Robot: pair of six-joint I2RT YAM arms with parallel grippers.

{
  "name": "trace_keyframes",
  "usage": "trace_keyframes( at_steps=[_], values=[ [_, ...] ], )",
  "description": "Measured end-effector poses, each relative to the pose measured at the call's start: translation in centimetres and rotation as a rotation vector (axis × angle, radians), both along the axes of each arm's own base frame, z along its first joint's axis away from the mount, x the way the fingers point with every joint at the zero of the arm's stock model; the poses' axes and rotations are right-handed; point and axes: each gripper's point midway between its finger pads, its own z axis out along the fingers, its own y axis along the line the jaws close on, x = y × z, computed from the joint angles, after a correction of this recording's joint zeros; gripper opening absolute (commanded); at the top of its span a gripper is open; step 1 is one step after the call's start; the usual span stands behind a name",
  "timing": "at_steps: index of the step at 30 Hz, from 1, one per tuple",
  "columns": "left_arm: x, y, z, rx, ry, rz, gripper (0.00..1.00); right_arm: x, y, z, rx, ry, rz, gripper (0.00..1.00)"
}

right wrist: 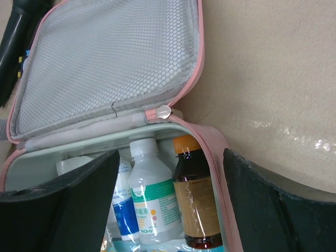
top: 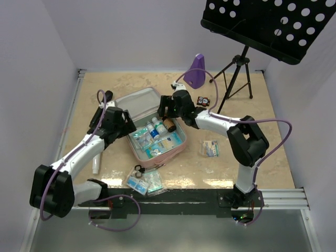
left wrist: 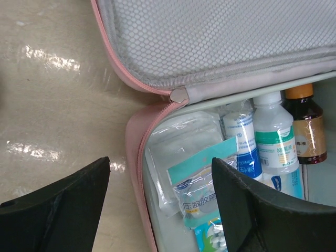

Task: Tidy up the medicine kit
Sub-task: Adjust the medicine box at the center of the board.

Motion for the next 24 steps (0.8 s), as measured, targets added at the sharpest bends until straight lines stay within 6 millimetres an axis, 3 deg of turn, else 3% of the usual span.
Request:
trace_keyframes(
  at_steps=[4, 10, 13, 17, 24],
  values=[
    [0.8, 0.7, 1.9, 0.0, -0.039, 0.023, 0.85, -0.3, -0.8, 1.1, -0.017, -0.005, -0.025, 0.88],
    [1.7, 1.6, 3.8, -0.013, -0.089, 0.057, 0.85, -2.0, -3.2, 7.8, 0.051, -0.092, -0.086, 0.86],
    [1.7, 1.6, 3.7, -0.022, -0.083, 0.054, 0.84, -3.9, -4.9, 9.6, 0.091, -0.106, -0.118, 0.83],
    [1.6, 1.2, 3.5, -0.04, -0.083, 0.038, 0.84, -7.2, -7.4, 8.8, 0.115, -0.052, -0.152, 0.81],
    [0.9, 0.4, 2.0, -0.076, -0.064, 0.006, 0.83, -11.2, -9.7, 5.1, 0.11, 0.084, -0.194, 0.76]
  ],
)
